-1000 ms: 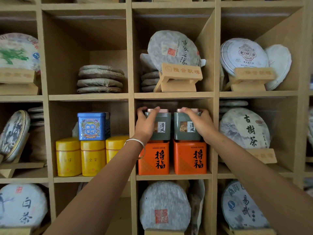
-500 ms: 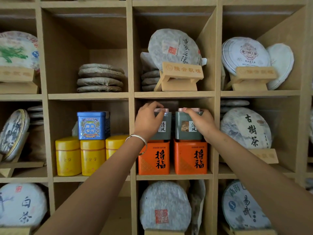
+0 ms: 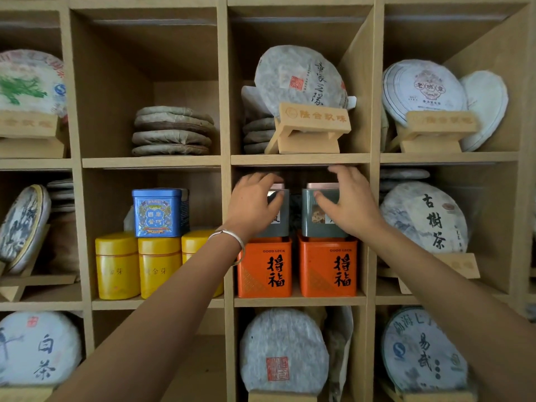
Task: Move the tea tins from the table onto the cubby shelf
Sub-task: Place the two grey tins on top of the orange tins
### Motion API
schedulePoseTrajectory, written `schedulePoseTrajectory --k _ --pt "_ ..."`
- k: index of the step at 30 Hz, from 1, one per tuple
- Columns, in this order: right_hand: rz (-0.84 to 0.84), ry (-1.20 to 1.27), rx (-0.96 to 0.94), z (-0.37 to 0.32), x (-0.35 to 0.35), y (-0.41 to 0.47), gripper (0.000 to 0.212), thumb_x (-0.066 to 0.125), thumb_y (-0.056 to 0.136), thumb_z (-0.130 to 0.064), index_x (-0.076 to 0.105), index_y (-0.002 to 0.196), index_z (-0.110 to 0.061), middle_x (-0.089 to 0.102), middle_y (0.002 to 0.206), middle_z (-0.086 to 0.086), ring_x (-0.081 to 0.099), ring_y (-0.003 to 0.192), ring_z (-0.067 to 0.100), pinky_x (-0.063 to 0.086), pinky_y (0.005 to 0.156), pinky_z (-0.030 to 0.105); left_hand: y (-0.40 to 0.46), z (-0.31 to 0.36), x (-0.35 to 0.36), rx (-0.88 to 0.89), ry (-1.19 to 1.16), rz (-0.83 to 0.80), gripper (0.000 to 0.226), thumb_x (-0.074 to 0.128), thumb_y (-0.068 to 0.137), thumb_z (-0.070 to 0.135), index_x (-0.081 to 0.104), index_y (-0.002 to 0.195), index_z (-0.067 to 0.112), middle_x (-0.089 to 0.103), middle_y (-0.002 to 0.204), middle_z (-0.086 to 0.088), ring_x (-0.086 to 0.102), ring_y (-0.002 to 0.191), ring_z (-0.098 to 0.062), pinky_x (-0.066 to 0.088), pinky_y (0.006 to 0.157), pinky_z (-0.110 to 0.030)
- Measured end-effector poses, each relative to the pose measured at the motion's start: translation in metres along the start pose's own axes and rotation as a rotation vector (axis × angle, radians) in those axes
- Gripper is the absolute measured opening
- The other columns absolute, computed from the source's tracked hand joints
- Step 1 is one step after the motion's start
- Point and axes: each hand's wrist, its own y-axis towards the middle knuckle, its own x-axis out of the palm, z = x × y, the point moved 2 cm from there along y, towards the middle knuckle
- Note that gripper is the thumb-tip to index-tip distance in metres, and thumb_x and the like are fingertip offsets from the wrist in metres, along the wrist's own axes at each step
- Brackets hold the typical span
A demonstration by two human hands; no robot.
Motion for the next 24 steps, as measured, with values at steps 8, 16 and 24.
schedulePoseTrajectory --k 8,16,24 --pt "-0.254 -0.028 -0.17 0.006 -0.014 0.003 0.047 0.065 0.086 -0.031 0.052 0.129 -0.019 0.053 0.117 0.006 0.048 0.112 0.021 0.04 0.089 0.032 0.003 -0.001 -0.008 0.022 -0.003 -0.093 0.033 0.056 0.093 0.03 0.056 0.124 0.021 0.06 0.12 -0.003 0.049 0.116 -0.023 0.046 0.093 -0.039" --pt "-0.316 -0.025 -0.138 0.01 -0.015 0.011 0.045 0.067 0.084 -0.03 0.052 0.126 -0.02 0.053 0.111 0.005 0.051 0.106 0.019 0.041 0.085 0.031 0.006 -0.001 -0.011 0.027 -0.024 -0.127 0.031 0.058 0.093 0.032 0.058 0.122 0.022 0.06 0.118 -0.002 0.05 0.114 -0.021 0.044 0.093 -0.036" --pt "-0.284 -0.007 -0.138 0.011 -0.013 0.011 0.045 0.069 0.082 -0.028 0.055 0.124 -0.019 0.055 0.111 0.004 0.051 0.104 0.018 0.038 0.084 0.028 0.008 -0.002 -0.013 0.049 -0.032 -0.13 0.03 0.06 0.091 0.029 0.061 0.119 0.018 0.062 0.114 -0.005 0.052 0.109 -0.023 0.042 0.092 -0.035"
